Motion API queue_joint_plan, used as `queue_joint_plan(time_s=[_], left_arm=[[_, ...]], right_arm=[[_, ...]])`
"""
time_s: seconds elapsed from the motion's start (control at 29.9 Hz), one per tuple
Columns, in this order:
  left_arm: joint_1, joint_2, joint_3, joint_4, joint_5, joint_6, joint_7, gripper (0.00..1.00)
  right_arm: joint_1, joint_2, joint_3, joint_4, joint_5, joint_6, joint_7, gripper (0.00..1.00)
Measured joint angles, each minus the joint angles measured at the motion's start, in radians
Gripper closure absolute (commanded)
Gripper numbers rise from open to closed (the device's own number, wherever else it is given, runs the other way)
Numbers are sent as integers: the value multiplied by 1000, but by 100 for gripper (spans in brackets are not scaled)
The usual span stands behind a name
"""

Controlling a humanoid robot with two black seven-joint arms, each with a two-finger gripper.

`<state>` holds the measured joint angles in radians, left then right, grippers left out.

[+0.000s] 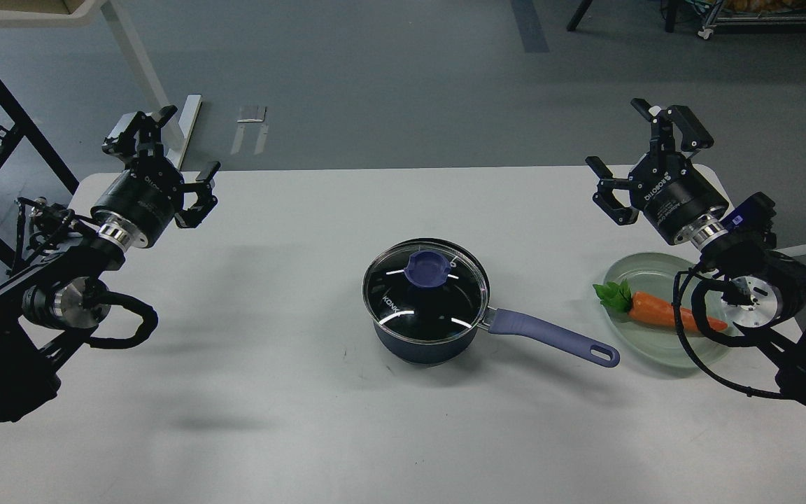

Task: Open pot lid

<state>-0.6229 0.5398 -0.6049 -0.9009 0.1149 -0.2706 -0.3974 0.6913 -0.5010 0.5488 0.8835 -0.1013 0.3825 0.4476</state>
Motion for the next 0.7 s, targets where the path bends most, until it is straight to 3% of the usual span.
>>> queue_joint_plan(time_s=[0.47,0.7], left_arm=[[-13,19,20,4,-1,-8,-8,1],[-36,50,22,7,2,-10,-14,1]], right_arm=[[3,-10,0,2,0,-1,1,0],[61,-178,-4,129,-121,1,1,0]])
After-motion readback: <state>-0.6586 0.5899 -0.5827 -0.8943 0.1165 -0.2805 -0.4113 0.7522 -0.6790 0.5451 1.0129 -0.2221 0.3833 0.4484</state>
